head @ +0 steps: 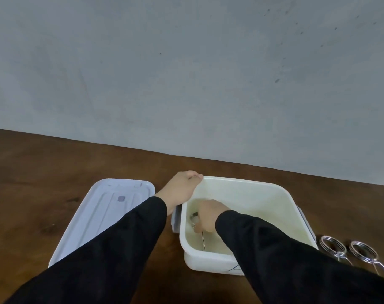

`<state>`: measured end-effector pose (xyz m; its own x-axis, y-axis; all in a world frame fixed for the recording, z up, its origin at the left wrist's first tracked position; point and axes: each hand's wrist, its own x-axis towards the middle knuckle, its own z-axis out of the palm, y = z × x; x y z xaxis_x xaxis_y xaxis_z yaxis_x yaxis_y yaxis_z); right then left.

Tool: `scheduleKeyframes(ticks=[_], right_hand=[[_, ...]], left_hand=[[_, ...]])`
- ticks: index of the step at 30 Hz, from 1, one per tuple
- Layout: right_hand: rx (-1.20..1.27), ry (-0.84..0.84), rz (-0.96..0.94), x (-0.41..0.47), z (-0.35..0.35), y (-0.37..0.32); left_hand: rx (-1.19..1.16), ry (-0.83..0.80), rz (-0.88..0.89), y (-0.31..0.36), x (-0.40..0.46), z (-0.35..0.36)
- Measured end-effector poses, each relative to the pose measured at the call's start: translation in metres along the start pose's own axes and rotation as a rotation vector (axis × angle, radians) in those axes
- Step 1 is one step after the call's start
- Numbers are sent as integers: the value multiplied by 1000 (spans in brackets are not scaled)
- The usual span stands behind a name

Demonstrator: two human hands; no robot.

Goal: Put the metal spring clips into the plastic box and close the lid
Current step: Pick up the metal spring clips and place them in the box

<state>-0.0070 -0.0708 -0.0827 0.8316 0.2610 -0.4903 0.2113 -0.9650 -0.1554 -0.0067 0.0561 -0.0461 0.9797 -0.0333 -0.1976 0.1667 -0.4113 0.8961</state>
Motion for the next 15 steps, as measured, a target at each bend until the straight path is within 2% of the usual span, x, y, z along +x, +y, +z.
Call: scheduleKeyframes(ticks=[3, 8, 10, 12, 15], right_hand=[[91, 13, 15, 9, 2, -4], [106, 51, -34, -2, -9, -6], [123, 210, -111, -19, -25, 4], [213, 478, -156, -42, -46, 25], [299, 817, -88, -76, -75, 91]], left_hand=[[13, 8, 6, 0, 0, 0], [34, 36, 30, -2, 2, -1], [48, 59, 41, -3, 4, 0], [30, 83, 43, -2, 4, 2], [-25, 102, 29, -1, 4, 5]])
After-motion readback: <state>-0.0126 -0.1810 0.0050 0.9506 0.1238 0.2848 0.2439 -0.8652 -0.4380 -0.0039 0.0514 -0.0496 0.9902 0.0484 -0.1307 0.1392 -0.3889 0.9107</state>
